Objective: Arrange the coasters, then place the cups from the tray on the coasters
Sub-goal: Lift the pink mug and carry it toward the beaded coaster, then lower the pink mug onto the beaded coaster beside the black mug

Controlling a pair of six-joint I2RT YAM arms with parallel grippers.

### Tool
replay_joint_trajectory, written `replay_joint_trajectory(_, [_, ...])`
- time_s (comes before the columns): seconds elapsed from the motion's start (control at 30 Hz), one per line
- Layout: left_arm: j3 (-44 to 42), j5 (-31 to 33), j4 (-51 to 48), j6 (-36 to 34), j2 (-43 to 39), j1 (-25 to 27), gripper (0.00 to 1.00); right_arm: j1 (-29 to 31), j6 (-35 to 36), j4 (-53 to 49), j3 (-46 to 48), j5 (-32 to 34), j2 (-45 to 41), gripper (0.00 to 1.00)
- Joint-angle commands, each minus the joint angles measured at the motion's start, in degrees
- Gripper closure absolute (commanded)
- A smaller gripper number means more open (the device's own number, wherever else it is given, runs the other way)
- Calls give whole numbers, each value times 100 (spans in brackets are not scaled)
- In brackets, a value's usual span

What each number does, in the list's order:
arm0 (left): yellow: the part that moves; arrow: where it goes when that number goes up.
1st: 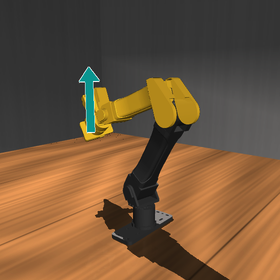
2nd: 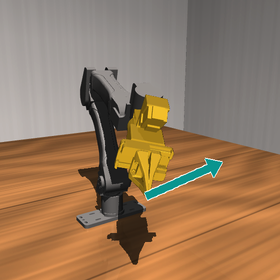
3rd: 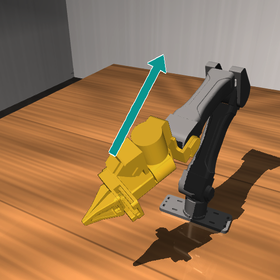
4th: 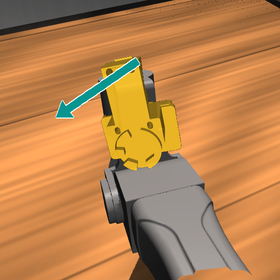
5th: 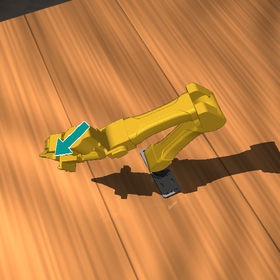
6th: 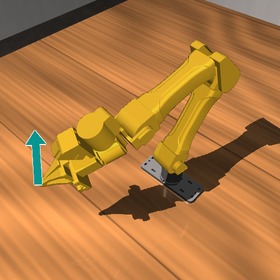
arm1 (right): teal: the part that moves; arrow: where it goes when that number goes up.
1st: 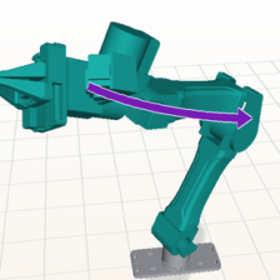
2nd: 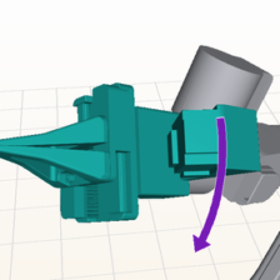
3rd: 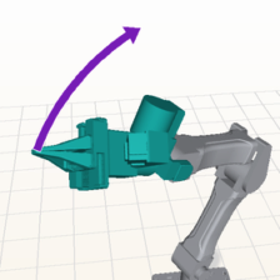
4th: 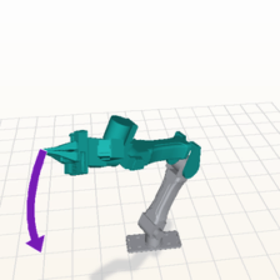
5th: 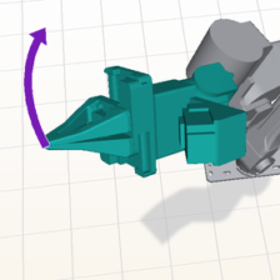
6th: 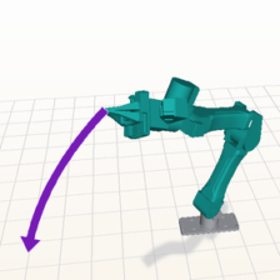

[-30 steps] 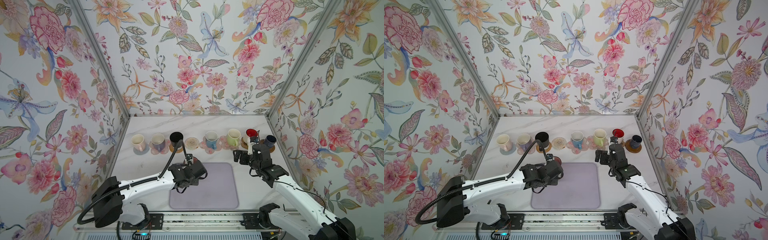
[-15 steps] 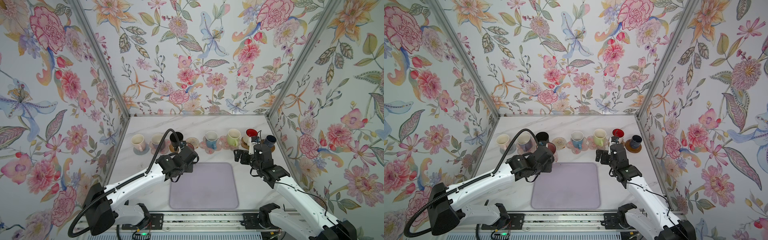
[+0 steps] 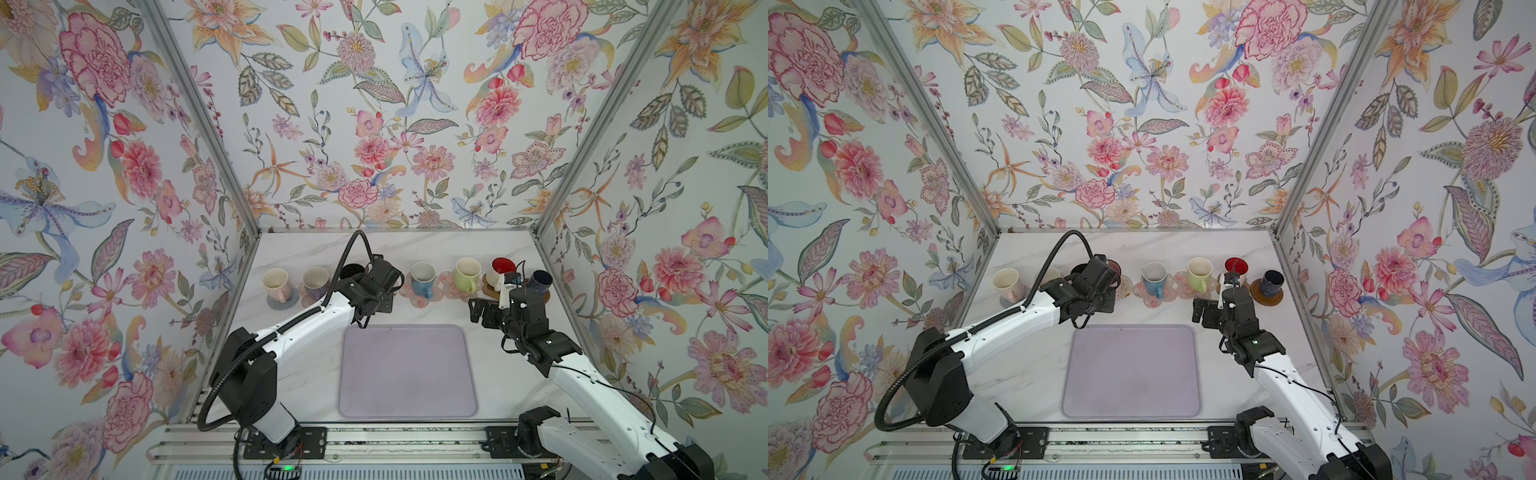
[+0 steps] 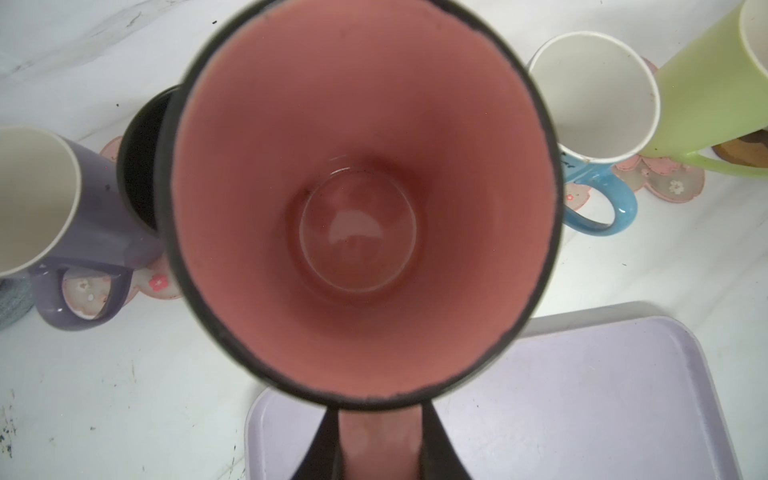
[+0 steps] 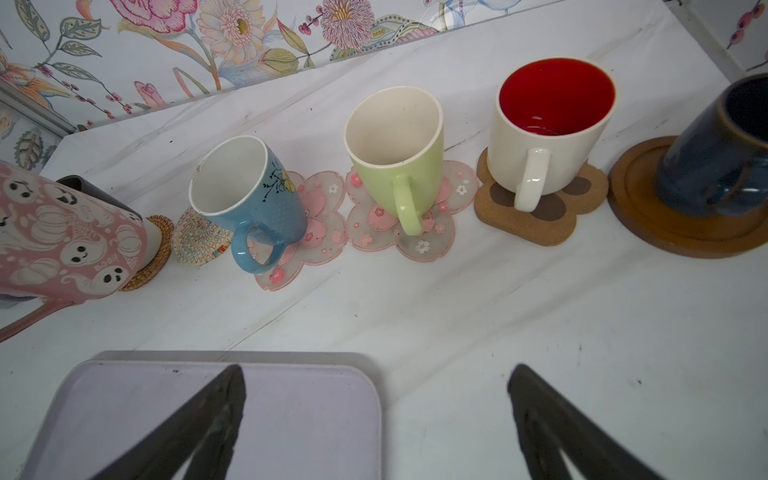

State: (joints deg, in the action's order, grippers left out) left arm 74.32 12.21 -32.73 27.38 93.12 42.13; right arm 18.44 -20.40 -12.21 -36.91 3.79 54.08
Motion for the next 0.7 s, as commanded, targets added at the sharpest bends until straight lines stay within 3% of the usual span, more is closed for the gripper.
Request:
replay_joint_trajectory(0.0, [450, 199, 502, -299, 172, -81, 100, -59, -24, -31, 88, -35, -100, 1])
replay_joint_trajectory(0.67, [635, 126, 1133, -189, 1019, -376, 100, -182, -4, -1, 113, -137, -57, 1])
